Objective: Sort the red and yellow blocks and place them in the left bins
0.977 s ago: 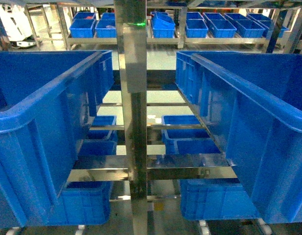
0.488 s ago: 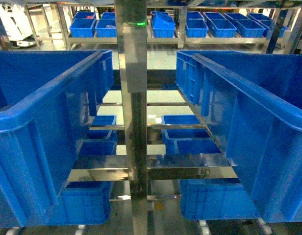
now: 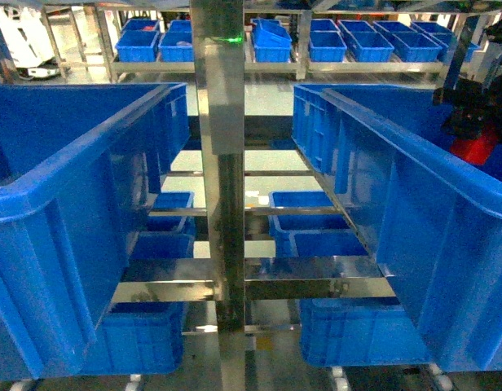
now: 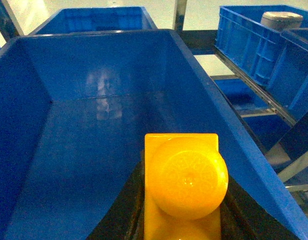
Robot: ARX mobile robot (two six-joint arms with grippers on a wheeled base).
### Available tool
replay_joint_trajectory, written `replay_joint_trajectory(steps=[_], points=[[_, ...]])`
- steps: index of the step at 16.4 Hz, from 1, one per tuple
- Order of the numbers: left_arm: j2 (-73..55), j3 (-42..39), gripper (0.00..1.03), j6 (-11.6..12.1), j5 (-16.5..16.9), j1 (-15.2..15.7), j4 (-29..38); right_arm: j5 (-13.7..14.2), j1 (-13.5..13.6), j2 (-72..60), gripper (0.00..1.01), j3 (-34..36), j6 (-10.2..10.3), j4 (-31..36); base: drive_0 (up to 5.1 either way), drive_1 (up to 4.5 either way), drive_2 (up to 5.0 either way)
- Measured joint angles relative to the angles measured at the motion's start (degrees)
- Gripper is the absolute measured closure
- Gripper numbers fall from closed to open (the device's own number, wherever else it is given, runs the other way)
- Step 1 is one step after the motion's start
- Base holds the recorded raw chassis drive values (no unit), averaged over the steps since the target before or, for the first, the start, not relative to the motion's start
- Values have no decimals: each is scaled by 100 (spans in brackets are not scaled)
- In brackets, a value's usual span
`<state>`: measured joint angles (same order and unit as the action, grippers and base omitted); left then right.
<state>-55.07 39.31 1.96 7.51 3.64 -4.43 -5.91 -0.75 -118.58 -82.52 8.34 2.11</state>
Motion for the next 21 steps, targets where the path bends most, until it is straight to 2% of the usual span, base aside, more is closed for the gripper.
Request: replay_joint_trajectory(steps=[3, 4, 5, 6, 7, 8, 9, 11, 12, 14, 16, 21], points=[[0, 0, 76, 2, 2, 0, 2, -9, 153, 1320, 24, 1309, -46, 763, 0, 0, 0], [0, 0, 76, 0, 2, 0, 0, -59, 264, 1987, 13, 1893, 2, 914, 0, 0, 0], [0, 0, 76, 0, 0, 0, 0, -140, 380, 2826, 1, 2656, 142, 986, 0, 0, 0], [0, 0, 76, 2, 0, 0, 0, -114, 466, 3724, 4, 3491, 315, 879, 0, 0, 0], [0, 0, 76, 0, 0, 0, 0, 22, 501, 4568, 3, 4183, 468, 498, 0, 0, 0], [0, 0, 76, 0, 0, 0, -2, 356, 643, 5678, 3, 4894, 535, 11, 0, 0, 0], [0, 0, 76, 2, 2, 0, 2, 599, 809, 6826, 3, 5152, 584, -734, 0, 0, 0], [0, 0, 76, 0, 2, -9, 2, 1014, 1005, 8546, 3, 5132, 601, -1694, 0, 0, 0], [0, 0, 76, 0, -13, 22, -2, 1071, 1104, 9038, 3, 5152, 603, -1880, 0, 0, 0], [7, 0, 76, 2, 7, -7, 0, 1384, 1281, 9141, 3, 5226, 557, -1609, 0, 0, 0], [7, 0, 76, 0, -2, 0, 0, 1338, 1189, 8773, 3, 5241, 562, -1464, 0, 0, 0], [-4, 15, 76, 4, 46, 0, -76, 1305, 1196, 8644, 3, 5243, 579, -1449, 0, 0, 0]])
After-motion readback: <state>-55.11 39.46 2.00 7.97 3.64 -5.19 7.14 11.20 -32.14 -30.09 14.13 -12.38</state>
